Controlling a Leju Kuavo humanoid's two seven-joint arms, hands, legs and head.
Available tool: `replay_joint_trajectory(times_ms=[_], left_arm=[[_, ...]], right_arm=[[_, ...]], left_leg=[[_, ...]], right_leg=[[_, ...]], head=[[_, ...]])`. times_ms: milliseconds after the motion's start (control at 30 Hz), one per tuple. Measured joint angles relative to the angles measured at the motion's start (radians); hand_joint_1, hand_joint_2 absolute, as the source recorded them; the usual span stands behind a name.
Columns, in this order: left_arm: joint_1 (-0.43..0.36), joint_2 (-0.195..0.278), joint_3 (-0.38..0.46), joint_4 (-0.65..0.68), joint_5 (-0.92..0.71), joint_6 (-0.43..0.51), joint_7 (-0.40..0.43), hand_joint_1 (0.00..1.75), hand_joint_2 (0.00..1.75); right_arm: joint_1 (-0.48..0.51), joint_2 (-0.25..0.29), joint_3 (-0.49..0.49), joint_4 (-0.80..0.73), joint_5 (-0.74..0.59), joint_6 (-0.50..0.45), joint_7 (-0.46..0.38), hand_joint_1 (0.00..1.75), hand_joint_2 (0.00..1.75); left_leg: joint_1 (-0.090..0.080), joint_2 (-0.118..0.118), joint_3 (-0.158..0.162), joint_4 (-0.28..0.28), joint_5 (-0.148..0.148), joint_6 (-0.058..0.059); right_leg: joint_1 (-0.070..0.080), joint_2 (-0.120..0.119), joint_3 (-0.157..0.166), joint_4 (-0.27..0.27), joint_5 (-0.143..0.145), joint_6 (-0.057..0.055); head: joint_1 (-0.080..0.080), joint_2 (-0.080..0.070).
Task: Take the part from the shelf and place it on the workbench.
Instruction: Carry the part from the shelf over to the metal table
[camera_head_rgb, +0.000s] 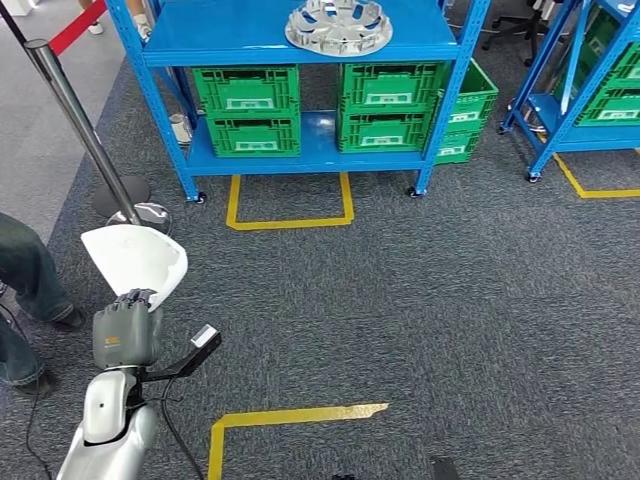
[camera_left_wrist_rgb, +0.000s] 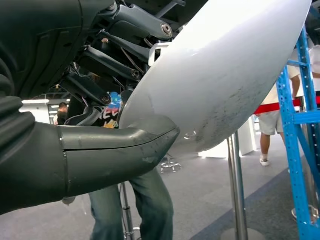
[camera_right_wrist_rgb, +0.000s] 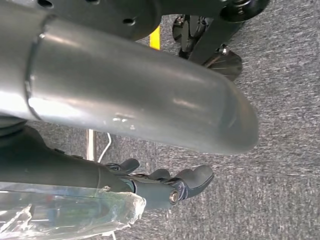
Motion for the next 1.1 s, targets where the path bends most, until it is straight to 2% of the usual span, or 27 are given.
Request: replay_joint_trajectory(times_ms=[67,133,267,300,333,400,433,467,500,533,567,600,633,667,733,800,833,867,900,933,967,1000,1033,1067,1100], left_arm=[[0.000,0.000,0.002,0.000,0.000,0.000,0.000,1.75,1.75],[-0.001,0.000,0.004,0.000,0.000,0.000,0.001,1.75,1.75],[-0.002,0.000,0.006,0.000,0.000,0.000,0.002,1.75,1.75],[-0.003,0.001,0.006,0.000,0.000,0.000,0.002,1.75,1.75],[-0.003,0.002,0.007,0.000,0.000,0.000,0.002,1.75,1.75],[-0.001,0.003,0.007,0.001,0.000,-0.001,0.002,1.75,1.75],[0.000,0.003,0.008,0.002,0.000,-0.002,0.002,1.75,1.75],[0.001,0.003,0.008,0.003,0.000,-0.003,0.002,1.75,1.75],[0.002,0.003,0.008,0.004,0.000,-0.003,0.002,1.75,1.75],[0.001,0.004,0.009,0.004,0.000,-0.004,0.002,1.75,1.75],[0.001,0.004,0.010,0.004,0.000,-0.004,0.002,1.75,1.75],[0.000,0.005,0.010,0.004,0.000,-0.005,0.002,1.75,1.75],[-0.002,0.006,0.010,0.005,0.000,-0.005,0.002,1.75,1.75],[-0.003,0.006,0.010,0.005,0.000,-0.006,0.002,1.75,1.75],[-0.004,0.006,0.011,0.005,0.000,-0.007,0.002,1.75,1.75],[-0.006,0.007,0.014,0.005,0.000,-0.008,0.002,1.75,1.75],[-0.007,0.007,0.015,0.005,0.000,-0.008,0.002,1.75,1.75],[-0.008,0.007,0.015,0.005,0.000,-0.009,0.002,1.75,1.75],[-0.008,0.007,0.016,0.006,0.000,-0.009,0.002,1.75,1.75],[-0.008,0.006,0.016,0.006,0.000,-0.010,0.002,1.75,1.75],[-0.007,0.006,0.016,0.007,0.000,-0.010,0.002,1.75,1.75],[-0.006,0.006,0.017,0.008,0.000,-0.011,0.002,1.75,1.75],[-0.006,0.006,0.017,0.009,0.000,-0.011,0.002,1.75,1.75],[-0.006,0.006,0.018,0.010,0.000,-0.011,0.002,1.75,1.75],[-0.007,0.006,0.018,0.011,0.000,-0.012,0.002,1.75,1.75]], right_arm=[[-0.002,-0.001,0.000,0.000,0.001,0.000,0.000,0.00,0.00],[-0.004,-0.002,0.000,0.000,0.002,0.000,0.000,0.00,0.00],[-0.001,-0.003,0.000,0.000,0.003,0.001,0.000,0.00,0.00],[-0.002,-0.003,0.000,0.000,0.004,0.001,0.000,0.00,0.00],[-0.002,-0.003,0.000,0.000,0.005,0.001,0.001,0.00,0.00],[-0.003,-0.003,0.000,0.000,0.006,0.003,0.001,0.00,0.00],[-0.003,-0.003,0.000,0.000,0.007,0.004,0.002,0.00,0.00],[-0.002,-0.003,0.000,0.000,0.008,0.004,0.002,0.00,0.00],[-0.001,-0.003,0.000,0.000,0.008,0.004,0.003,0.00,0.00],[-0.001,-0.003,0.000,0.000,0.009,0.004,0.003,0.00,0.00],[-0.001,-0.003,0.000,0.000,0.010,0.004,0.003,0.00,0.00],[-0.002,-0.003,0.000,0.000,0.010,0.005,0.003,0.00,0.00],[-0.003,-0.003,0.000,0.000,0.011,0.005,0.003,0.00,0.00],[-0.003,-0.003,0.000,0.000,0.011,0.005,0.003,0.00,0.00],[-0.004,-0.003,0.000,0.000,0.013,0.005,0.004,0.00,0.00],[-0.004,-0.003,0.000,0.000,0.015,0.005,0.004,0.00,0.00],[-0.004,-0.003,0.000,0.000,0.016,0.005,0.005,0.00,0.00],[-0.004,-0.003,0.000,0.000,0.016,0.005,0.005,0.00,0.00],[-0.004,-0.003,0.000,0.000,0.016,0.005,0.007,0.00,0.00],[-0.003,-0.003,0.000,0.000,0.016,0.005,0.008,0.00,0.00],[-0.001,-0.003,0.000,0.000,0.016,0.005,0.009,0.00,0.00],[0.000,-0.003,0.000,0.000,0.016,0.005,0.010,0.00,0.00],[0.001,-0.003,0.000,0.000,0.016,0.005,0.011,0.00,0.00],[0.001,-0.003,0.000,0.000,0.016,0.005,0.011,0.00,0.00],[0.000,-0.003,0.000,0.000,0.016,0.005,0.011,0.00,0.00]], left_leg=[[-0.004,0.000,0.008,0.001,-0.006,-0.002],[-0.008,-0.001,0.012,0.003,-0.013,-0.010],[-0.005,-0.001,0.011,0.012,-0.026,-0.032],[-0.003,-0.001,0.001,0.037,-0.041,-0.039],[-0.001,-0.001,-0.021,0.085,-0.066,-0.046],[0.006,-0.001,-0.095,0.225,-0.122,-0.056],[0.010,-0.001,-0.130,0.281,-0.136,-0.060],[0.013,-0.001,-0.148,0.302,-0.127,-0.062],[0.016,-0.001,-0.146,0.280,-0.097,-0.063],[0.018,-0.001,-0.126,0.224,-0.053,-0.064],[0.020,-0.001,-0.096,0.152,-0.009,-0.064],[0.020,-0.002,-0.067,0.087,0.018,-0.061],[0.018,-0.002,-0.046,0.043,0.029,-0.057],[0.016,-0.002,-0.037,0.023,0.026,-0.050],[0.013,-0.003,-0.033,0.017,0.016,-0.034],[0.013,-0.003,-0.023,0.010,0.012,-0.019],[0.014,-0.003,-0.016,0.006,0.011,-0.013],[0.012,-0.003,-0.012,0.005,0.006,-0.007],[0.010,-0.003,-0.008,0.006,0.002,-0.003],[0.008,-0.003,-0.003,0.006,-0.004,0.000],[0.005,-0.004,0.003,0.006,-0.010,0.001],[0.003,-0.004,0.011,0.006,-0.017,0.001],[0.001,-0.004,0.023,0.006,-0.025,0.000],[0.000,-0.005,0.035,0.006,-0.035,-0.002],[-0.003,-0.005,0.045,0.007,-0.045,-0.005]], right_leg=[[0.005,-0.002,0.062,-0.137,0.070,-0.012],[0.011,-0.006,0.112,-0.233,0.099,-0.023],[0.012,-0.004,0.129,-0.254,0.098,-0.039],[0.010,-0.004,0.133,-0.257,0.098,-0.043],[0.008,-0.004,0.138,-0.259,0.097,-0.047],[0.007,-0.004,0.145,-0.259,0.091,-0.051],[0.007,-0.004,0.148,-0.259,0.087,-0.051],[0.007,-0.003,0.153,-0.259,0.083,-0.051],[0.006,-0.002,0.159,-0.258,0.079,-0.049],[0.006,0.000,0.166,-0.258,0.074,-0.047],[0.005,0.001,0.173,-0.258,0.067,-0.043],[0.006,0.003,0.177,-0.257,0.061,-0.037],[0.007,0.004,0.180,-0.257,0.055,-0.032],[0.007,0.004,0.179,-0.257,0.051,-0.025],[0.006,0.003,0.180,-0.261,0.044,-0.013],[0.004,0.001,0.172,-0.236,0.026,-0.004],[0.003,0.000,0.150,-0.192,0.005,-0.002],[0.004,0.000,0.113,-0.126,-0.022,-0.002],[0.004,0.000,0.066,-0.050,-0.049,-0.002],[0.004,0.000,0.021,0.013,-0.064,-0.002],[0.005,0.000,-0.009,0.044,-0.057,-0.003],[0.005,0.000,-0.020,0.035,-0.027,-0.005],[0.006,0.000,-0.010,-0.013,0.020,-0.009],[0.007,-0.001,0.012,-0.086,0.073,-0.013],[0.009,-0.002,0.041,-0.151,0.109,-0.018]], head=[[0.000,0.000],[-0.001,0.000],[-0.002,0.000],[-0.004,0.000],[-0.005,0.000],[-0.008,0.000],[-0.007,0.000],[-0.007,0.000],[-0.008,0.000],[-0.007,0.000],[-0.007,0.000],[-0.008,0.000],[-0.007,0.000],[-0.007,0.000],[-0.007,0.000],[-0.005,0.000],[-0.003,0.000],[0.000,0.000],[0.001,0.000],[0.002,0.000],[0.001,0.000],[0.002,0.000],[0.001,0.000],[0.002,0.000],[0.001,0.000]])
